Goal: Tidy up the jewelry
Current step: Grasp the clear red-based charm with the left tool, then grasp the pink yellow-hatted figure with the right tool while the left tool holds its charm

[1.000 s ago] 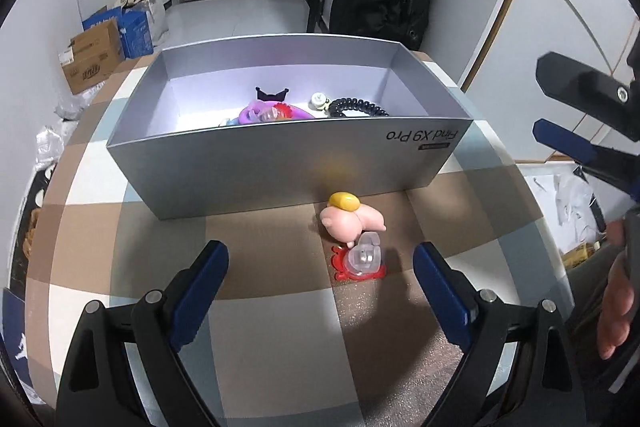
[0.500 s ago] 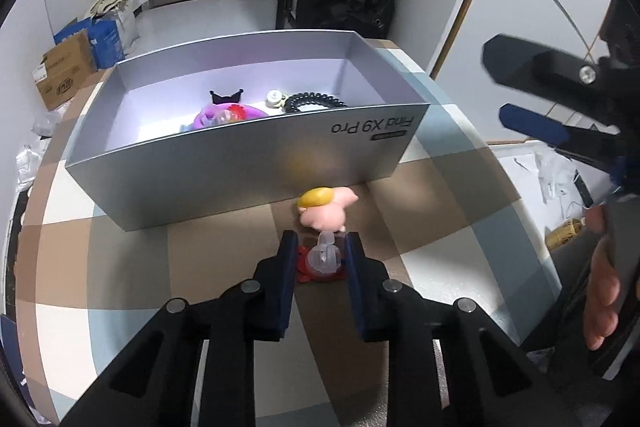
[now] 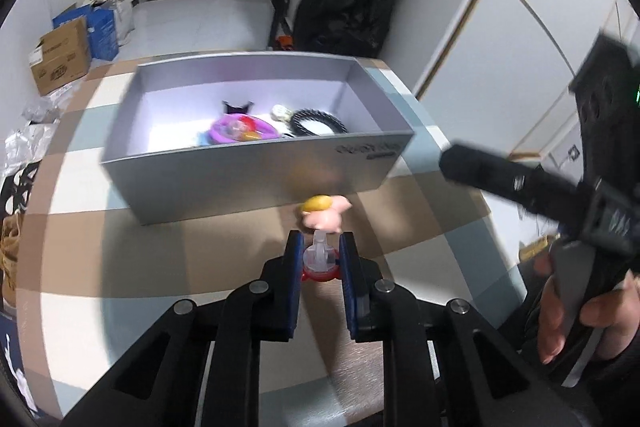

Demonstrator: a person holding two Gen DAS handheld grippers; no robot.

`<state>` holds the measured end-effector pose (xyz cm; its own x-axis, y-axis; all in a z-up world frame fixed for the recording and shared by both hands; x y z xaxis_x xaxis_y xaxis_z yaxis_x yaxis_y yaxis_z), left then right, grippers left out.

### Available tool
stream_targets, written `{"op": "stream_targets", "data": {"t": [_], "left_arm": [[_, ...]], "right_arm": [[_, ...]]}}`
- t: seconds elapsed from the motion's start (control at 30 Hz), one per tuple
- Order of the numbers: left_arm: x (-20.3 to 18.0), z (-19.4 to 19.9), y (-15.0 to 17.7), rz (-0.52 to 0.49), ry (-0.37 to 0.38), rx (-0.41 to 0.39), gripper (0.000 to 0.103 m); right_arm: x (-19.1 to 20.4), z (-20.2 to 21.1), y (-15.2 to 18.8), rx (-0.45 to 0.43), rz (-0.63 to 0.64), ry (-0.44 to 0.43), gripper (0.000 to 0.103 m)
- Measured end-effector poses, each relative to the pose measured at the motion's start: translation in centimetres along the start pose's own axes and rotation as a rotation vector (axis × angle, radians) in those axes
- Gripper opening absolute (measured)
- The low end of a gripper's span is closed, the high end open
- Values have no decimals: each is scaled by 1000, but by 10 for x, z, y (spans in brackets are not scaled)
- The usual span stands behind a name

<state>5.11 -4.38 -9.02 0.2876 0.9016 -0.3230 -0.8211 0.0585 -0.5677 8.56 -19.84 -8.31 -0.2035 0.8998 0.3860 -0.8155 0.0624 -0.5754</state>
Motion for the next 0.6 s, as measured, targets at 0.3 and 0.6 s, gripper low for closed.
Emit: {"op": "stream_targets", "data": {"t": [0.3,0.6], "left_arm": [[42,24,-10,157,11,-93,13],[72,24,-16,312,49,-97,13]], "right_arm": [[18,-20,18,77,46,3,103],[45,-42,30,108,146,11,91]]}}
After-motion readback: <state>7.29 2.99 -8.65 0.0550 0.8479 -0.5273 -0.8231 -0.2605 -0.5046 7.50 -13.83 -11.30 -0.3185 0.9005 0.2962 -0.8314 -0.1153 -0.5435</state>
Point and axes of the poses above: each gripper's, at about its wrist camera, not at the fingertips, and z roughly against the way its jaws point, x to its left, y to its underside, the point moved 6 cm from there along -z, roughly the way its jaws point, and after that the axes turned 4 degrees about y, right-handed, at the moved point
